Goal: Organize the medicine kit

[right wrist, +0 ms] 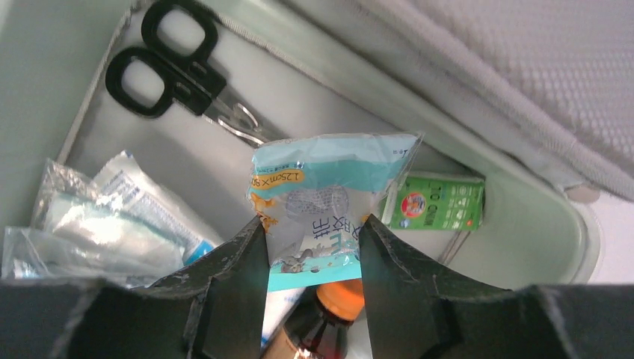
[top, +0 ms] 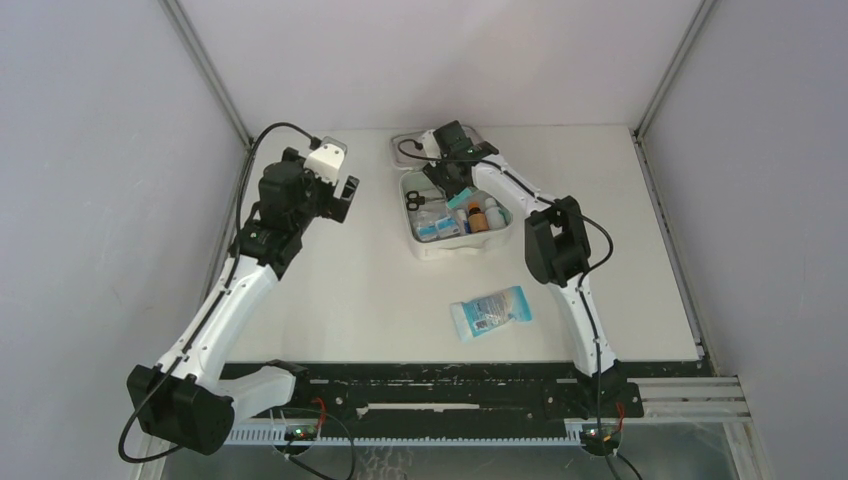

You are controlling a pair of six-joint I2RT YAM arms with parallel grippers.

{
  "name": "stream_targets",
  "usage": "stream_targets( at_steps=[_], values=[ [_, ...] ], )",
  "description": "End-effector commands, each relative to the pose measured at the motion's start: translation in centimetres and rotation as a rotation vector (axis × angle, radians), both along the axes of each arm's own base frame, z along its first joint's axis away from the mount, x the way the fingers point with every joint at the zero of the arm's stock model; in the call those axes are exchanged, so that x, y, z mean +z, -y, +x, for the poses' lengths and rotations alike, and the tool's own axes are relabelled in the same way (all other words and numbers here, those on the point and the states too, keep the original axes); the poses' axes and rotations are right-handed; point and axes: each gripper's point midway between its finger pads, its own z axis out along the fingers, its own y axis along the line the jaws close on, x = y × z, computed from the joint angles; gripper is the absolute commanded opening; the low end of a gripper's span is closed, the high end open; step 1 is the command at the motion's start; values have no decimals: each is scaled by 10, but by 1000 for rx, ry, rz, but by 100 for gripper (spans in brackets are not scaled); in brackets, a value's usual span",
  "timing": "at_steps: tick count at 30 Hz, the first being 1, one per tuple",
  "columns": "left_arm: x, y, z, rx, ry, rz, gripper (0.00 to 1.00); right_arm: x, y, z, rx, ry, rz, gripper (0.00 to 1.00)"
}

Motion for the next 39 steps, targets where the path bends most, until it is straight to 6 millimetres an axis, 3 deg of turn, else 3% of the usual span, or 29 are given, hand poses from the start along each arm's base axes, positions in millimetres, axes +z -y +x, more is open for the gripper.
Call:
stream_targets(
  at_steps=[1,13,20,27,33,39],
  values=[
    [12,-7,-1,31,50,-28,100,19,-16,18,-31,62,50,43],
    [12,-6,-2,24,52,-30,100,-4,-5,20,-58,34,-10,48],
    [12,-5,-2,21,52,-28,100,0,-5,19,-59,31,-2,60],
    [12,-6,-2,22,53,-24,100,33,-8,19,-50,77,38,68],
    [6,0,1,-3,30,-27,100,75,-2,19,-48,134,85,73],
    [-10,11,8,-42,-32,-47,100,121,16,4,-50,193,142,77]
  ],
)
